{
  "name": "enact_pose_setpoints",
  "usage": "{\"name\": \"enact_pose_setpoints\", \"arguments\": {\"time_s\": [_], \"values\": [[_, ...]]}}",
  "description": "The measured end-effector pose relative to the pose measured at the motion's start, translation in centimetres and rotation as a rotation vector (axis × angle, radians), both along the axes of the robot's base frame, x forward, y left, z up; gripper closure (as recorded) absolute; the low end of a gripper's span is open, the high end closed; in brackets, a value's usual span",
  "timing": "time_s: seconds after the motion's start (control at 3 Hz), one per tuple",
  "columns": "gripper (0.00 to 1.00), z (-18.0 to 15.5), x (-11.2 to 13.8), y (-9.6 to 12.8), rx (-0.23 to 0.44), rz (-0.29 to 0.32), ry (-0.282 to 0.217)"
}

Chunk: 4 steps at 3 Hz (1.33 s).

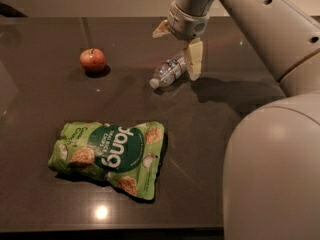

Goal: Place water bottle upright

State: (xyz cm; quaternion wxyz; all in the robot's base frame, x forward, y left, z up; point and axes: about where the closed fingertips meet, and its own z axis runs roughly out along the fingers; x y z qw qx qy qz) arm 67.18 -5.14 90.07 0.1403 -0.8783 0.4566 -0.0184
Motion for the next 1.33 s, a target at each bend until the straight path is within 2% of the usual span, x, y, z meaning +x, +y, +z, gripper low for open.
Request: {"name": "enact_pose_setpoints", "arguments": {"time_s": [0.33,1.0,1.33], "values": [[0.0,-1.4,0.4,0.9,-0.041,0.092,0.007],[0.0,-3.6,1.1,0.8,-0.103,0.181,0.026],[0.0,-4.5,1.5,0.3,-0.138,0.205,0.03]]}}
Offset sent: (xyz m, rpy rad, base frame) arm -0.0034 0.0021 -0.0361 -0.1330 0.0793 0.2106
